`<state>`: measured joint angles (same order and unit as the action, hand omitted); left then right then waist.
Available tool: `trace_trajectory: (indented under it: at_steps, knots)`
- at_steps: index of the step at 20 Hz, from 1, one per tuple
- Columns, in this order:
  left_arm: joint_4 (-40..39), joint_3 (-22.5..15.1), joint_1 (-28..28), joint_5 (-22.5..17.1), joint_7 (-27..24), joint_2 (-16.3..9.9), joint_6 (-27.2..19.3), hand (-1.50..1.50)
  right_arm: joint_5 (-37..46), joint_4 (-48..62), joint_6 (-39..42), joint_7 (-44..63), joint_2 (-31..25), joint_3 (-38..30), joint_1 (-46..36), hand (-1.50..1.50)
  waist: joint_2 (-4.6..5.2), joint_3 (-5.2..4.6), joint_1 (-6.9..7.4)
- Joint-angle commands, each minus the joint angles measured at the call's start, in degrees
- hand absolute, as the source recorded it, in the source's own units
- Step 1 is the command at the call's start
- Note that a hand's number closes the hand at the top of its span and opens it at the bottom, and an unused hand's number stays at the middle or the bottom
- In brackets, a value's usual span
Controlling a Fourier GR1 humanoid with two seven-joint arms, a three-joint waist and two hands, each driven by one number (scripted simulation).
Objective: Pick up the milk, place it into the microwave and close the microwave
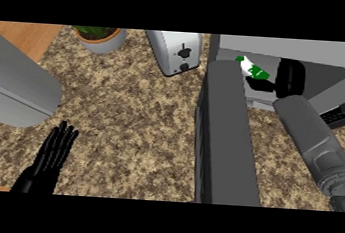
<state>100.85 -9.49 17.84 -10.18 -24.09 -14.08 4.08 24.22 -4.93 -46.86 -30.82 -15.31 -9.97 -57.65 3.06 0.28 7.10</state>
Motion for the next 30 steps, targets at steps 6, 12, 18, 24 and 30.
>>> trace_trajectory:
  at_steps: [6,12,18,24,30]
  knots:
    - [-1.8,0.3,-0.1,0.2,-1.9,-0.8,1.6,-1.5,-1.0,-0.1,9.0,-3.0,1.7,-0.8,-0.9,-1.5,-0.3,0.03,-0.34]
    - [-0.8,-1.7,-1.2,-0.5,-1.3,1.3,1.9,-1.5,-4.8,-2.6,12.7,-10.7,3.5,-4.5,3.3,-1.5,-0.13,0.19,-1.12]
    - [-0.4,-2.6,-1.3,1.4,-1.3,1.4,1.4,-1.5,-7.8,-2.2,17.8,-11.8,3.4,-7.4,3.1,-1.5,-0.86,0.04,-2.1]
    - [-3.2,-4.2,-2.1,3.4,-1.8,3.4,0.2,-1.5,-11.0,-2.4,22.0,-18.2,3.8,-10.7,8.9,-1.5,-1.1,0.0,-3.22]
    - [-0.8,-6.4,-1.1,5.4,-0.3,4.7,-1.2,-1.5,-12.1,-3.0,28.0,-23.3,3.9,-11.3,13.6,-1.5,-2.17,-0.12,-4.91]
